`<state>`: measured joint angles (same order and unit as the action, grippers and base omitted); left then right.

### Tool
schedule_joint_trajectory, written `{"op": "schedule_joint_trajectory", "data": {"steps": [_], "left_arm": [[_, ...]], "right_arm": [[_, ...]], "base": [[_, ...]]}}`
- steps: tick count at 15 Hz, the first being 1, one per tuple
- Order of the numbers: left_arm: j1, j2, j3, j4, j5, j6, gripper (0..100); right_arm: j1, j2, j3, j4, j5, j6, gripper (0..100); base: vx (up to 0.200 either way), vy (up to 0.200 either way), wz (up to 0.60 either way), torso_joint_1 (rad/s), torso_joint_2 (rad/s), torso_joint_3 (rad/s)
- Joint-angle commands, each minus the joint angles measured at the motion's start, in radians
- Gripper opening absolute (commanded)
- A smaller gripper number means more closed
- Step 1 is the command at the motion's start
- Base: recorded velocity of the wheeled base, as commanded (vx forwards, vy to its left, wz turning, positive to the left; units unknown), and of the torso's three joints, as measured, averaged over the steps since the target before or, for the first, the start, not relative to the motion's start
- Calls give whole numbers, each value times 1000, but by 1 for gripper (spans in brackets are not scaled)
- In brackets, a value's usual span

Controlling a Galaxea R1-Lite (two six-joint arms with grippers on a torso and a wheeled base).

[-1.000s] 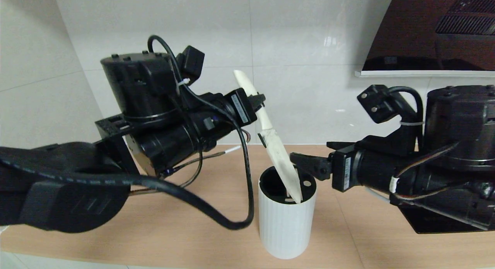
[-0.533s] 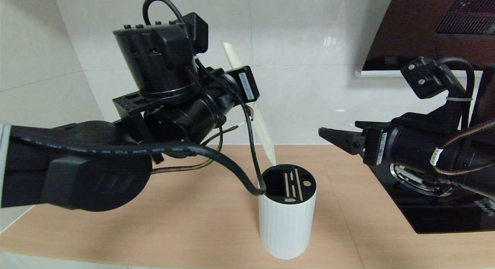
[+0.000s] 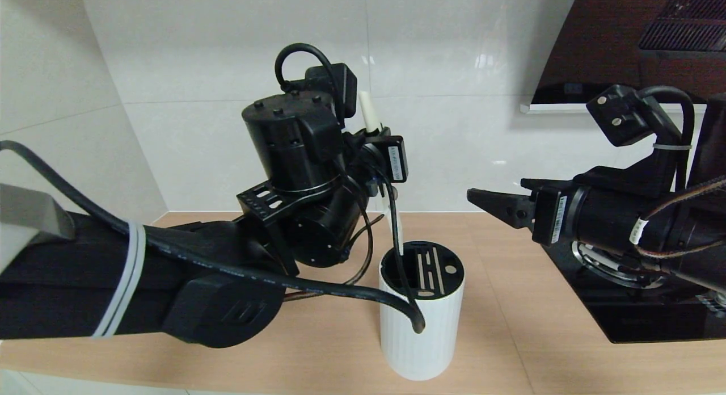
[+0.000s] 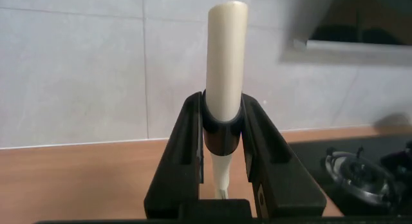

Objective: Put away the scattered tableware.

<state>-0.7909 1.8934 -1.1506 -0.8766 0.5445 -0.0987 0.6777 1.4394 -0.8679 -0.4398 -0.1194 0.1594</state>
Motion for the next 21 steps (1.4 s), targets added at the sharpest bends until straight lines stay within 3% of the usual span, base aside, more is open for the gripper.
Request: {"op": "schedule_joint_trajectory", "data": {"steps": [1, 9, 21], "left_arm": [[-8, 30, 5, -2, 2, -1, 0], [-54, 112, 11, -1, 34, -4, 0], [-73, 104, 34, 8, 54, -3, 0]], "right_arm": [[0, 10, 0, 0, 0, 0, 100], [0, 33, 3, -2, -2, -6, 100], [0, 39, 3, -2, -2, -6, 100]], "base": [[0, 0, 0, 0, 0, 0], [0, 0, 0, 0, 0, 0], [0, 0, 0, 0, 0, 0]]}}
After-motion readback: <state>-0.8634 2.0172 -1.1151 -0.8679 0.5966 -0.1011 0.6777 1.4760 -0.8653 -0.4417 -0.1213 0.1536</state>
